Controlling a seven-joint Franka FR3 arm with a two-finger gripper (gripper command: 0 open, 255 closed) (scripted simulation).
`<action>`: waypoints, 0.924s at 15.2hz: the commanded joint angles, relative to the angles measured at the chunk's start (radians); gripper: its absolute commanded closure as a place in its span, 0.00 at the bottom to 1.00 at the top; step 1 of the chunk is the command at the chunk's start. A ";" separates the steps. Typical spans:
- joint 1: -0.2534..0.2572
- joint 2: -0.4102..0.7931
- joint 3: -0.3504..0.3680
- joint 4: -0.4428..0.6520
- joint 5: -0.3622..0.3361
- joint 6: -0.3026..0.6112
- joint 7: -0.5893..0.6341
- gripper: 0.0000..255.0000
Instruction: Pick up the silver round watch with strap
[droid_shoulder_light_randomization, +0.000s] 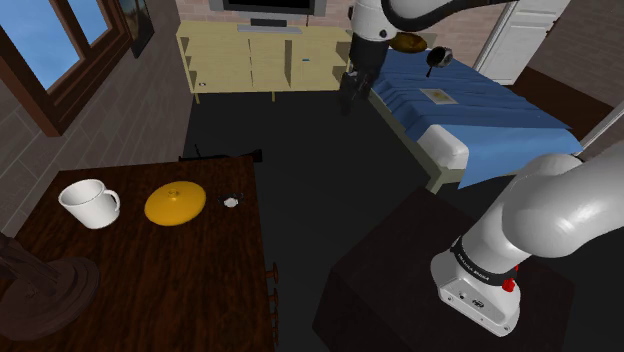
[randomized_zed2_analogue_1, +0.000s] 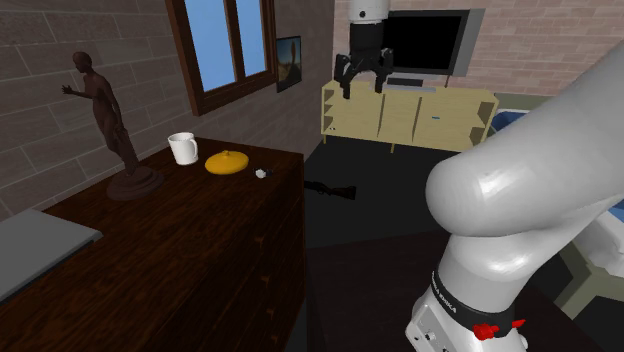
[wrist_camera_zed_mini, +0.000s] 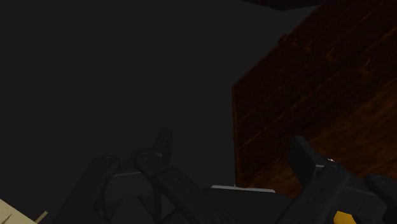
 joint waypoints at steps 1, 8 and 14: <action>0.013 0.058 0.015 0.008 0.000 0.056 -0.008 0.00; 0.052 0.279 0.075 0.083 -0.025 0.212 -0.021 0.00; 0.087 0.476 0.121 0.182 -0.079 0.313 -0.017 0.00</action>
